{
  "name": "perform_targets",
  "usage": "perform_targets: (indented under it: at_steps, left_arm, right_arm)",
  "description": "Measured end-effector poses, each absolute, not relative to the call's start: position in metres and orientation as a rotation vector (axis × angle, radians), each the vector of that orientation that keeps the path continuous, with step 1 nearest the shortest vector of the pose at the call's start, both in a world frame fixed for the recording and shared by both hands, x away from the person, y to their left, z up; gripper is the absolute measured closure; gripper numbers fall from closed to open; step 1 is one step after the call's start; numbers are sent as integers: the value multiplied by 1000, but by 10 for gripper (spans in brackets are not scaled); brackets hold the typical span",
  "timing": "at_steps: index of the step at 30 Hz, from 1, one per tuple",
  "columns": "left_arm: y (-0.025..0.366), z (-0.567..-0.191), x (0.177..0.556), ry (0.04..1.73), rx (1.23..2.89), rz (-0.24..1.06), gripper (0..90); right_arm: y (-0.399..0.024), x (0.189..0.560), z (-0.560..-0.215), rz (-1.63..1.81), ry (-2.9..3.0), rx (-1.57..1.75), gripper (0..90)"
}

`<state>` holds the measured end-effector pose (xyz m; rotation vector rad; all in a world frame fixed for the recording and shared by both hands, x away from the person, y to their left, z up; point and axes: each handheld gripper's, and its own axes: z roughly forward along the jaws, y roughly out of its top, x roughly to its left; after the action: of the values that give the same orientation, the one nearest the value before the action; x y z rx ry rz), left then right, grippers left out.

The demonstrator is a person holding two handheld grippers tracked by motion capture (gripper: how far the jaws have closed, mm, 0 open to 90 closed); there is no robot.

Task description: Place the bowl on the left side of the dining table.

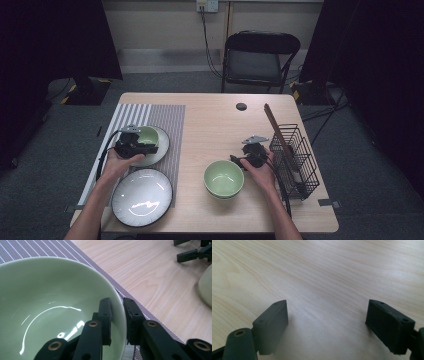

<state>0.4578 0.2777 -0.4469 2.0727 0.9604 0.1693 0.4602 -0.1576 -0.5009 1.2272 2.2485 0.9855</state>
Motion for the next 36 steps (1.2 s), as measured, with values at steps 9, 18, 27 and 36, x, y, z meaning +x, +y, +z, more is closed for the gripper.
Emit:
perform_targets:
  at_steps: [9, 18, 27, 36]
  left_arm:
    - [278, -446, 460, 969, 2073, 151, 773]
    - [280, -445, 459, 985, 2053, 130, 780]
    - [282, -444, 458, 981, 2040, 128, 788]
    - [284, -445, 459, 977, 2017, 104, 789]
  right_arm:
    - [-158, 460, -501, 986, 2248, 1227, 175]
    - [-158, 460, -501, 985, 2249, 1228, 175]
    - [-158, 460, -501, 986, 2248, 1227, 175]
    - [-157, 461, -501, 979, 2247, 1231, 174]
